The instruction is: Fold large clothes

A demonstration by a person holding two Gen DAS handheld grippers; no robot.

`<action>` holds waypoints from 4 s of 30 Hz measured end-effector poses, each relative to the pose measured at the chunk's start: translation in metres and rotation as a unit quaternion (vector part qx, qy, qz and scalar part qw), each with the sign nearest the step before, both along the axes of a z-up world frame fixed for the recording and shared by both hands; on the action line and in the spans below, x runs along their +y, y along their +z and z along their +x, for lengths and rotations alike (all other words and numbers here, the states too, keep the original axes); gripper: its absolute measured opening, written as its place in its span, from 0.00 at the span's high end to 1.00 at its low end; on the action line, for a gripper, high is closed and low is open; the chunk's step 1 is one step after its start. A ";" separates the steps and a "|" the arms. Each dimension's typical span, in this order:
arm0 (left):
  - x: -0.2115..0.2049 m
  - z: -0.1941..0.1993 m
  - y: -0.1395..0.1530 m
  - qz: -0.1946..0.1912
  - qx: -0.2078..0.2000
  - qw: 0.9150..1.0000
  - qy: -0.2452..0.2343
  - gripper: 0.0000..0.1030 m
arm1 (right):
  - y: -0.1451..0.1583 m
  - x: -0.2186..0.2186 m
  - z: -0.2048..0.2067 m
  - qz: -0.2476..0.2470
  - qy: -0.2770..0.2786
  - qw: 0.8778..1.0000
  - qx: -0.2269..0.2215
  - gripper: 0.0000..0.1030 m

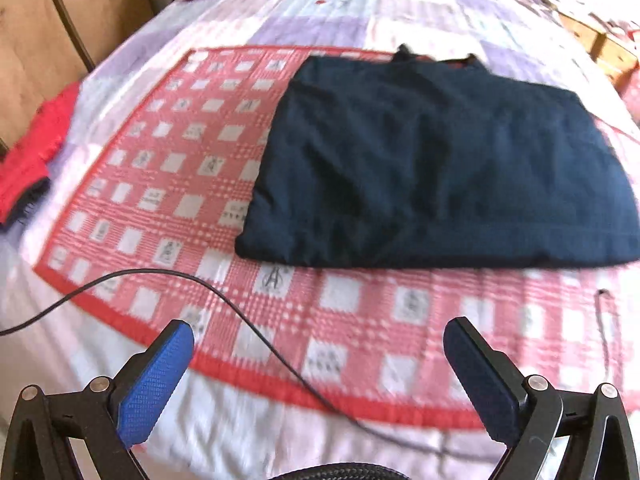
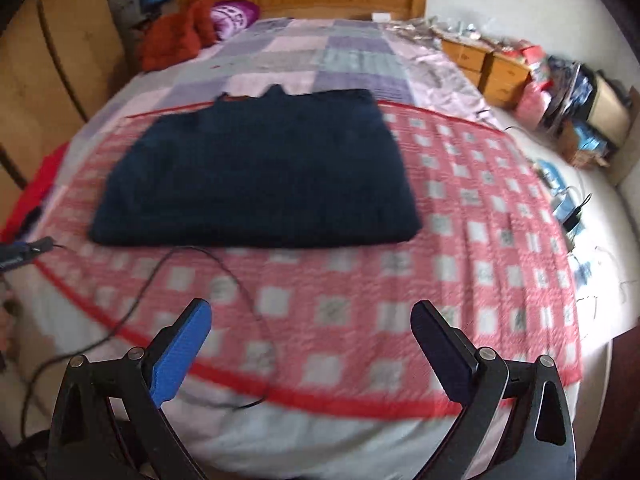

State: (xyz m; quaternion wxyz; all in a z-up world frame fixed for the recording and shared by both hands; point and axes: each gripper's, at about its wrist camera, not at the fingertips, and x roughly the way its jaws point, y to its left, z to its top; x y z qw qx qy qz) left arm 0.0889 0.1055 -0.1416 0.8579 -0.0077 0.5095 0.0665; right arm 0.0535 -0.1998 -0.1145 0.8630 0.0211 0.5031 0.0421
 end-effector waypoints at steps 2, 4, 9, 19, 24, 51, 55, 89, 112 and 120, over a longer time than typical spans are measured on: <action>-0.009 -0.015 0.032 -0.003 0.000 1.000 0.004 0.00 | 0.024 0.016 -0.013 0.006 -0.004 1.000 0.009 0.01; -0.015 -0.027 0.059 -0.011 0.004 1.000 0.009 0.00 | 0.047 0.026 -0.022 0.020 -0.011 1.000 0.018 0.01; -0.036 -0.054 0.117 -0.029 -0.003 1.000 -0.012 0.00 | 0.102 0.045 -0.046 0.036 -0.018 0.999 0.014 0.01; -0.074 -0.061 0.147 -0.044 0.015 0.998 -0.046 0.00 | 0.159 0.068 -0.067 0.043 0.001 0.999 0.005 0.01; -0.087 -0.066 0.166 -0.011 -0.012 0.998 -0.067 0.00 | 0.172 0.074 -0.072 0.033 0.010 0.999 -0.002 0.01; -0.096 -0.048 0.168 -0.015 -0.007 0.997 -0.079 0.00 | 0.181 0.076 -0.052 0.020 0.000 1.000 -0.001 0.01; -0.095 -0.047 0.167 -0.017 -0.004 0.997 -0.078 0.00 | 0.181 0.079 -0.047 0.018 0.003 1.000 -0.001 0.01; -0.094 -0.040 0.152 -0.030 0.021 0.996 -0.077 0.00 | 0.176 0.082 -0.039 0.010 0.000 1.000 0.005 0.01; -0.097 -0.039 0.150 -0.031 0.022 0.996 -0.075 0.00 | 0.178 0.083 -0.034 0.012 0.000 1.000 0.006 0.01; -0.100 -0.039 0.146 -0.034 0.023 0.996 -0.078 0.00 | 0.178 0.084 -0.034 0.013 -0.004 1.000 0.008 0.01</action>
